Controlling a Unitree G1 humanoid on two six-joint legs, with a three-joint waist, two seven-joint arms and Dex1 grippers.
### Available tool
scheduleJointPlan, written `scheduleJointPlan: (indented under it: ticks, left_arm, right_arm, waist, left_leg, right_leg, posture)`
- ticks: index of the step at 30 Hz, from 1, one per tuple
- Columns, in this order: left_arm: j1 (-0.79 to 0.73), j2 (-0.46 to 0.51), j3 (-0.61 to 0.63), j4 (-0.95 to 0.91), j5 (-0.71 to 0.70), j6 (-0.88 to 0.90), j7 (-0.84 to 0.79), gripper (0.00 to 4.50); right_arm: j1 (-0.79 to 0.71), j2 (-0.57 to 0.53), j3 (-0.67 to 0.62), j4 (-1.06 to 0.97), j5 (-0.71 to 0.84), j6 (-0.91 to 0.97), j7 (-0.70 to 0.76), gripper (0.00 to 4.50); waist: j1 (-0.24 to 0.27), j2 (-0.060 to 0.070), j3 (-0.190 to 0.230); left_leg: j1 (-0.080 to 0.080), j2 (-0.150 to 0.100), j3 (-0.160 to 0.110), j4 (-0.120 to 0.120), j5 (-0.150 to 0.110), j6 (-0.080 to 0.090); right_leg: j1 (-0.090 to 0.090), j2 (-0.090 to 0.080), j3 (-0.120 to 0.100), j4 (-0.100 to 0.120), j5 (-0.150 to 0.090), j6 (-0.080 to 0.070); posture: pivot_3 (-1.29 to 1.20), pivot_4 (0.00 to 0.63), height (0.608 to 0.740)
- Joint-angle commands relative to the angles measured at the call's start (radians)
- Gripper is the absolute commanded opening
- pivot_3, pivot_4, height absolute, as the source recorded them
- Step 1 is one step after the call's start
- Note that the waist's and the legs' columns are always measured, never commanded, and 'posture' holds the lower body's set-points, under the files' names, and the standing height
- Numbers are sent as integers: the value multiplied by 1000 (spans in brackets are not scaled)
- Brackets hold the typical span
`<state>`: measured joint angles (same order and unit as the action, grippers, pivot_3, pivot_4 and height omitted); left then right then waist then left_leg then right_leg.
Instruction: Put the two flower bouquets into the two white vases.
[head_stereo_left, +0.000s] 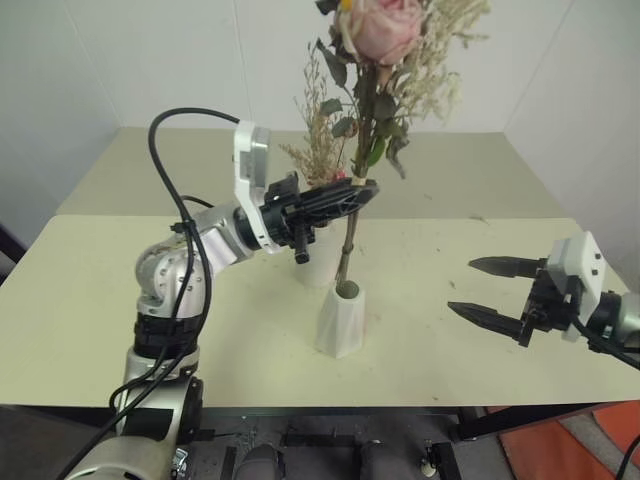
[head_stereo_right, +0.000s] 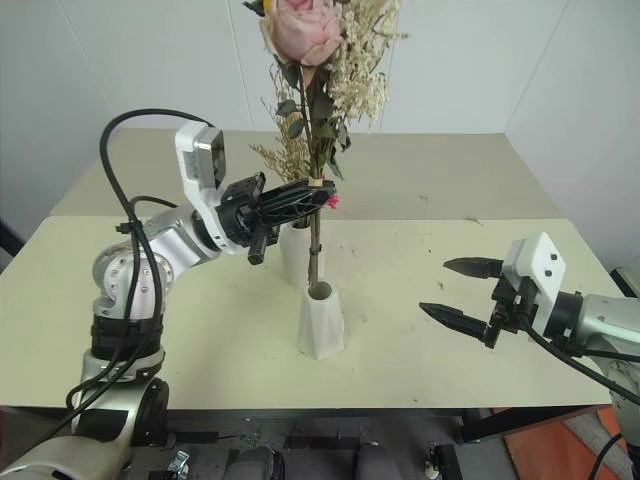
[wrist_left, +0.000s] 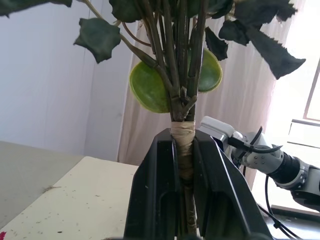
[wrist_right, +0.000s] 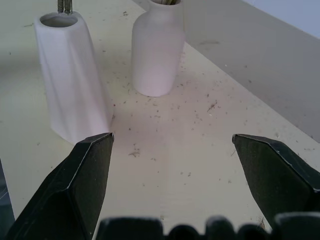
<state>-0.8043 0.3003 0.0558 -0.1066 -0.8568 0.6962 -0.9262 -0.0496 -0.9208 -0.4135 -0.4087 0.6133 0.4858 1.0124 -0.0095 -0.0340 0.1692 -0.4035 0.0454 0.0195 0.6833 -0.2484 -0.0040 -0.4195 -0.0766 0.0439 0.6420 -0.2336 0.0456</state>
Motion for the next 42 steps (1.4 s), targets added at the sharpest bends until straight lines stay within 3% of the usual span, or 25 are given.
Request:
scheduleJointPlan:
  ticks: [1, 10, 23, 42]
  left_arm:
    - [-14, -16, -13, -13, 14, -37, -8, 129]
    - [20, 16, -28, -41, 21, -28, -32, 129]
    - [-65, 14, 23, -11, -20, -44, -14, 129]
    - [4, 27, -21, -63, -13, -17, -11, 129]
  right_arm:
    - [11, -11, -52, -47, 24, 10, -16, 4500]
    - [28, -8, -70, -58, 27, 14, -32, 4500]
    - [6, -2, -50, -46, 22, 3, -37, 4500]
    - [8, 6, -46, -43, 19, 3, -39, 4500]
  waist:
    - [-1, 0, 0]
    - [-3, 0, 0]
    - [-2, 0, 0]
    - [-2, 0, 0]
  left_leg:
    - [0, 0, 0, 0, 0, 0]
    - [1, 0, 0, 0, 0, 0]
    - [2, 0, 0, 0, 0, 0]
    - [2, 0, 0, 0, 0, 0]
  right_leg:
    - [0, 0, 0, 0, 0, 0]
    - [1, 0, 0, 0, 0, 0]
    - [2, 0, 0, 0, 0, 0]
    - [2, 0, 0, 0, 0, 0]
  posture:
    - [0, 150, 740]
    - [0, 150, 740]
    - [0, 150, 740]
    - [0, 150, 740]
